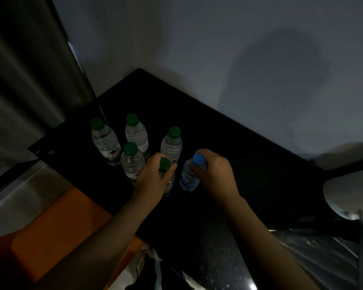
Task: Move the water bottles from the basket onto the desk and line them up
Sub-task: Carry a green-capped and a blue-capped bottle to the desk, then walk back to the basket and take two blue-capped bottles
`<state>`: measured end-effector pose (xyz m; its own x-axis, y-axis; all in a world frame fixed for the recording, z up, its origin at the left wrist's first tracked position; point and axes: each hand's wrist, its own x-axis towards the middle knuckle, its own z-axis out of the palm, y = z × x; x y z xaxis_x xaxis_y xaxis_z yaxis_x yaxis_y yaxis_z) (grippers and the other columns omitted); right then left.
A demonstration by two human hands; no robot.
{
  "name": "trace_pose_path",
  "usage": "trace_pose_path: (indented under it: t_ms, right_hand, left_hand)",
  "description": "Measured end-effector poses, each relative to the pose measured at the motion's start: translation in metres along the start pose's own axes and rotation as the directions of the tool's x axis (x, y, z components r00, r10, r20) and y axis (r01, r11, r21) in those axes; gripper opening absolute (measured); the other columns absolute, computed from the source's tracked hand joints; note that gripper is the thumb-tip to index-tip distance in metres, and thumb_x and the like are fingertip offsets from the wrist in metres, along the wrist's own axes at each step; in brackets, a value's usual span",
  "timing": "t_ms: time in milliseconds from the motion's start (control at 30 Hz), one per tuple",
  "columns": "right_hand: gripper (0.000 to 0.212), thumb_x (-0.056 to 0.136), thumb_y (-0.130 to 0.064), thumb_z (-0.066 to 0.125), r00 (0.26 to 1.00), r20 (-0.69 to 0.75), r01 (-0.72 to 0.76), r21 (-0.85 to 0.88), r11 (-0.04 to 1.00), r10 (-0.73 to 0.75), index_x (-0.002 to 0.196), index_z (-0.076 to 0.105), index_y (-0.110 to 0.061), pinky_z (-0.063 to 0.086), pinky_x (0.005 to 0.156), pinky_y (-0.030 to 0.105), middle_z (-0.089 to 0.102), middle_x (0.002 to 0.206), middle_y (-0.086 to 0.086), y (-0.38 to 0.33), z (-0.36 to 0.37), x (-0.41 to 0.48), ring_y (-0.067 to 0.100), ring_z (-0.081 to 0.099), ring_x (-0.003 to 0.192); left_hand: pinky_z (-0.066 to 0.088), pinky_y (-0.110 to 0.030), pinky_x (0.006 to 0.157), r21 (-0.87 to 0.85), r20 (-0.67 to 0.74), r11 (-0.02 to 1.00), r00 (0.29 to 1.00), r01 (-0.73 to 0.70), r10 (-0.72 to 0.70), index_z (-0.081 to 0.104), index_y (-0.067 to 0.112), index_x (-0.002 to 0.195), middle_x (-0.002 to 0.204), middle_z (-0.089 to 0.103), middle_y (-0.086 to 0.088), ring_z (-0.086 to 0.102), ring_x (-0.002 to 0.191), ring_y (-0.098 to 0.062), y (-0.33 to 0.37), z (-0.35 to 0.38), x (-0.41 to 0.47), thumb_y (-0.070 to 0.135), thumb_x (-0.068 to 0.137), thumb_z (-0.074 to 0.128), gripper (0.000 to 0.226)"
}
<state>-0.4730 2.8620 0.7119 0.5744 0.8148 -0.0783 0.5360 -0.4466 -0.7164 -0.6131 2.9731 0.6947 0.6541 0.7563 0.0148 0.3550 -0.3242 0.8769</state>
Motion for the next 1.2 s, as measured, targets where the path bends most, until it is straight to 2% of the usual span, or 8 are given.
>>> trace_pose_path:
  t_ms: [167,300,467,633,800,900,1067,1200]
  right_hand:
    - [0.052,0.088,-0.026,0.065,0.996,-0.042,-0.08,-0.012,0.997,0.08,0.136,0.046,-0.02,0.043,0.086,0.019,0.054,0.129,0.002,0.01,0.004,-0.003,0.008,0.05,0.11]
    - [0.065,0.083,-0.034,0.069,0.99,-0.094,-0.114,-0.085,0.99,0.106,0.14,0.04,-0.023,0.033,0.084,0.008,0.051,0.136,0.0,0.017,0.002,-0.017,0.002,0.047,0.113]
    - [0.062,0.079,-0.038,0.07,0.98,-0.139,-0.17,-0.234,0.957,0.14,0.134,0.044,-0.027,0.033,0.075,0.006,0.055,0.13,-0.004,0.021,-0.003,-0.053,-0.001,0.048,0.103]
    - [0.049,0.084,-0.038,0.067,0.961,-0.029,-0.264,-0.393,0.881,0.275,0.129,0.049,-0.029,0.037,0.072,0.01,0.056,0.124,-0.006,0.021,-0.005,-0.091,-0.003,0.046,0.091]
    - [0.039,0.086,-0.036,0.065,0.907,-0.011,-0.379,-0.452,0.807,0.42,0.121,0.055,-0.023,0.052,0.084,0.026,0.06,0.117,-0.001,0.01,-0.003,-0.118,0.012,0.059,0.102]
    - [0.033,0.088,-0.033,0.061,0.89,-0.03,-0.424,-0.424,0.801,0.455,0.118,0.059,-0.018,0.052,0.086,0.031,0.063,0.116,0.002,0.005,-0.001,-0.137,0.016,0.061,0.103]
    - [0.031,0.091,-0.035,0.056,0.867,-0.09,-0.473,-0.465,0.749,0.491,0.116,0.062,-0.017,0.05,0.088,0.03,0.065,0.117,0.0,-0.003,-0.003,-0.166,0.016,0.062,0.106]
    - [0.035,0.086,-0.037,0.061,0.81,-0.158,-0.57,-0.434,0.698,0.564,0.116,0.062,-0.018,0.049,0.085,0.029,0.067,0.115,0.001,-0.005,-0.017,-0.185,0.018,0.062,0.107]
  left_hand:
    - [0.05,-0.045,0.075,-0.006,0.029,1.0,0.999,0.016,-0.016,0.057,0.001,0.096,0.091,0.06,-0.018,0.059,0.085,-0.03,0.003,-0.003,0.001,0.021,0.09,0.062,0.021]
    - [0.048,-0.04,0.072,-0.003,0.076,1.0,0.997,0.029,-0.029,0.056,0.002,0.096,0.091,0.059,-0.017,0.057,0.084,-0.03,0.004,-0.006,0.0,0.021,0.09,0.062,0.021]
    - [0.034,-0.018,0.056,0.032,0.13,0.999,0.991,0.005,-0.01,0.052,0.005,0.09,0.083,0.052,-0.01,0.049,0.071,-0.019,0.005,-0.01,0.003,0.02,0.09,0.062,0.018]
    - [0.032,-0.029,0.066,0.169,0.246,0.984,0.969,-0.054,0.011,0.05,0.002,0.09,0.082,0.046,-0.013,0.046,0.077,-0.024,0.01,-0.018,0.011,0.019,0.09,0.061,0.021]
    - [0.04,-0.03,0.081,0.382,0.449,0.916,0.891,-0.124,-0.067,0.047,0.006,0.118,0.117,0.05,-0.012,0.05,0.101,-0.024,0.032,-0.031,0.017,0.026,0.092,0.058,0.034]
    - [0.043,-0.032,0.084,0.523,0.497,0.789,0.868,-0.323,0.026,0.048,0.01,0.115,0.117,0.052,-0.011,0.052,0.1,-0.023,0.054,-0.037,0.007,0.031,0.089,0.061,0.036]
    - [0.044,-0.03,0.09,0.397,0.574,0.79,0.798,-0.467,0.183,0.047,0.017,0.121,0.122,0.05,-0.003,0.05,0.108,-0.019,0.084,-0.027,-0.031,0.034,0.086,0.064,0.042]
    - [0.045,-0.031,0.093,0.331,0.742,0.771,0.655,-0.544,0.144,0.045,0.018,0.124,0.125,0.047,-0.002,0.049,0.109,-0.016,0.097,-0.004,-0.055,0.032,0.088,0.062,0.041]
